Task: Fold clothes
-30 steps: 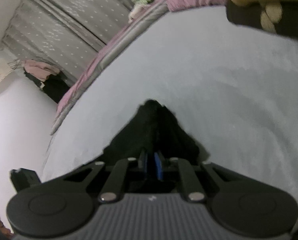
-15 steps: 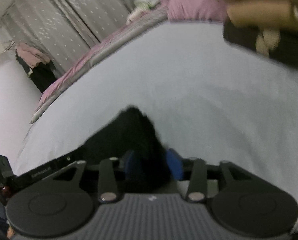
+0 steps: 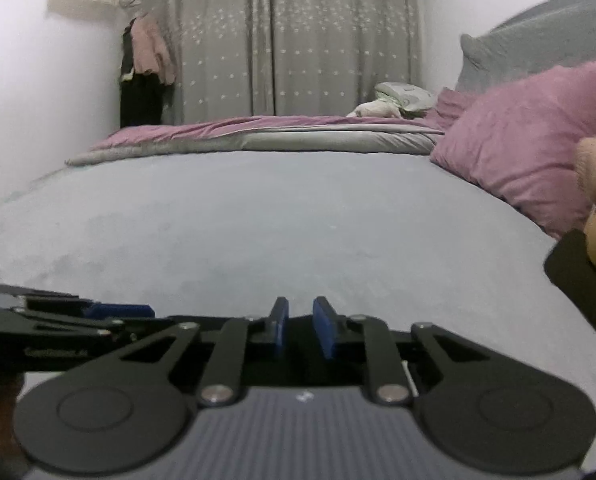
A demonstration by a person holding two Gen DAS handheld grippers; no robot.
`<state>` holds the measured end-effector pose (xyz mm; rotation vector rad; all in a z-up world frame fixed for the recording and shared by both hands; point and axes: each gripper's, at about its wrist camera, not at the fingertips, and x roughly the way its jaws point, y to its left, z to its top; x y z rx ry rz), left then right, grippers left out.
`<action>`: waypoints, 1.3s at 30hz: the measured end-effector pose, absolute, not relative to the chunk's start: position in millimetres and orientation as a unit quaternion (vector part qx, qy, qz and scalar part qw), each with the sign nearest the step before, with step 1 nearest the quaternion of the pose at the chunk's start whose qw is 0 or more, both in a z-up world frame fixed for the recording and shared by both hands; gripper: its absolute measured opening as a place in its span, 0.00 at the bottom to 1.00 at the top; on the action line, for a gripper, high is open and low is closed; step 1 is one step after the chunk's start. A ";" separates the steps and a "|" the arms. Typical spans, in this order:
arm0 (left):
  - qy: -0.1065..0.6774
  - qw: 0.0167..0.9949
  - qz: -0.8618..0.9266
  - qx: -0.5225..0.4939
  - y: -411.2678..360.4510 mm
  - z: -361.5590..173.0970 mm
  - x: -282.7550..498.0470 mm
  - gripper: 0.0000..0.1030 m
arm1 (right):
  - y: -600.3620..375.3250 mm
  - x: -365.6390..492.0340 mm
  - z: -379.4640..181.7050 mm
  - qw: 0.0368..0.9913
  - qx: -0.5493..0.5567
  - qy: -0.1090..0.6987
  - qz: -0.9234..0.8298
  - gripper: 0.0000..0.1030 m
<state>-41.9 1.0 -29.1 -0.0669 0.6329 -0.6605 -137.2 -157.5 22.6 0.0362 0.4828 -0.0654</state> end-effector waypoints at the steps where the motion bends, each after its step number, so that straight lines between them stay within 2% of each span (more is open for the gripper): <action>1: 0.310 0.896 -0.317 -0.035 1.3 -32.0 -40.5 0.30 | -160.9 -135.3 17.2 0.968 0.025 0.245 -0.037 0.15; 5: 0.328 0.888 -0.314 -0.065 8.2 -40.1 -33.1 0.34 | -174.6 -128.0 -4.4 0.960 0.055 0.269 -0.055 0.14; 11: 0.341 0.883 -0.308 -0.095 14.2 -39.1 -31.0 0.34 | -192.5 -127.3 -18.6 0.952 0.096 0.282 -0.063 0.16; 20: 0.256 0.909 -0.316 -0.091 19.2 -10.2 -49.4 0.34 | -181.4 -143.6 6.2 0.970 0.076 0.225 -0.057 0.20; 24: 0.271 0.898 -0.343 -0.061 6.6 -16.8 -50.6 0.34 | -164.2 -141.2 12.4 0.975 0.048 0.217 -0.030 0.20; 29: 0.300 0.890 -0.342 -0.033 -5.6 -31.6 -47.7 0.33 | -155.6 -135.0 0.0 0.968 0.039 0.248 -0.022 0.20; 34: 0.314 0.896 -0.310 -0.058 3.2 -30.0 -40.0 0.34 | -167.6 -134.3 -2.7 0.964 0.068 0.255 -0.031 0.16; 39: 0.314 0.893 -0.307 -0.095 11.3 -20.3 -39.5 0.33 | -179.4 -141.1 5.7 0.964 0.089 0.247 -0.041 0.19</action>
